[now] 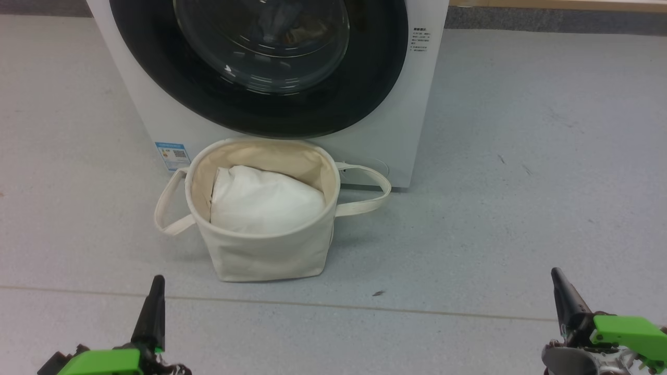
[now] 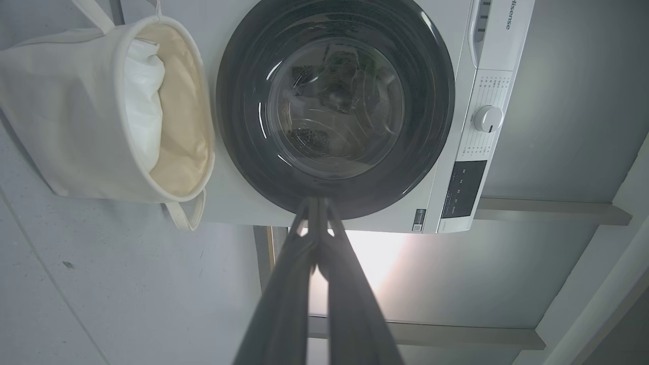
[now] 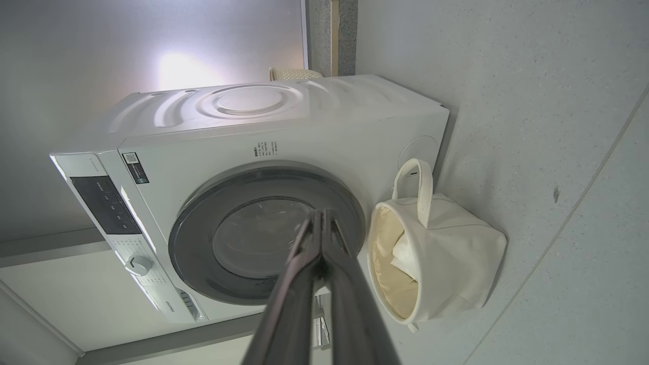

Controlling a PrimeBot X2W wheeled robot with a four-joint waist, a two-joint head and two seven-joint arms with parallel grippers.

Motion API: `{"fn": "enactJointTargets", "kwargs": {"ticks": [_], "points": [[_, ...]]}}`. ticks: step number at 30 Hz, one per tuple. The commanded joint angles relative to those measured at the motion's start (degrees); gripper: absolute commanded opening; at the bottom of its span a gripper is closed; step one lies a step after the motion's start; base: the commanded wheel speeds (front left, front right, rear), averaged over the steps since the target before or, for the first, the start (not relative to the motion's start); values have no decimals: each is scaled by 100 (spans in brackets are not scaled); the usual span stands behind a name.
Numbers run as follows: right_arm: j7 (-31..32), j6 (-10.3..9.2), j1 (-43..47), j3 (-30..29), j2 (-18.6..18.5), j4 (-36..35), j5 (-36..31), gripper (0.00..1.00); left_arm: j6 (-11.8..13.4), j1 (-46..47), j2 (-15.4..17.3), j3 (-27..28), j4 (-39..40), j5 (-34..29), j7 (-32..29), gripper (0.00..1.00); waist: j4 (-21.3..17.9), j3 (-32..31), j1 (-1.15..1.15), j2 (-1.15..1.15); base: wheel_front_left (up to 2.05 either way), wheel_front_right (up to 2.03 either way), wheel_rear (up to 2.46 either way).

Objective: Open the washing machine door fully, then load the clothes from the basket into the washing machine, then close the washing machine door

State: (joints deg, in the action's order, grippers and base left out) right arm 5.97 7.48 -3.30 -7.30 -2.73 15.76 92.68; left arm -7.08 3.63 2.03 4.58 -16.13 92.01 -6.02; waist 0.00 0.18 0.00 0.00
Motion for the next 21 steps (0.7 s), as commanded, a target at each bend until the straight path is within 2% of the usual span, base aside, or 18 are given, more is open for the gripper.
{"fn": "enactJointTargets", "kwargs": {"ticks": [1, 21], "points": [[39, 1, -286, 94, -30, -175, -38, 0, -41, 255, 85, 193, 209, 18, -46, 0, 0, 0, 0, 0, 0, 0, 0], [44, 1, -287, 88, -26, -174, -43, 0, -41, 255, 85, 192, 209, 18, -46, 0, 0, 0, 0, 0, 0, 0, 0]]}}
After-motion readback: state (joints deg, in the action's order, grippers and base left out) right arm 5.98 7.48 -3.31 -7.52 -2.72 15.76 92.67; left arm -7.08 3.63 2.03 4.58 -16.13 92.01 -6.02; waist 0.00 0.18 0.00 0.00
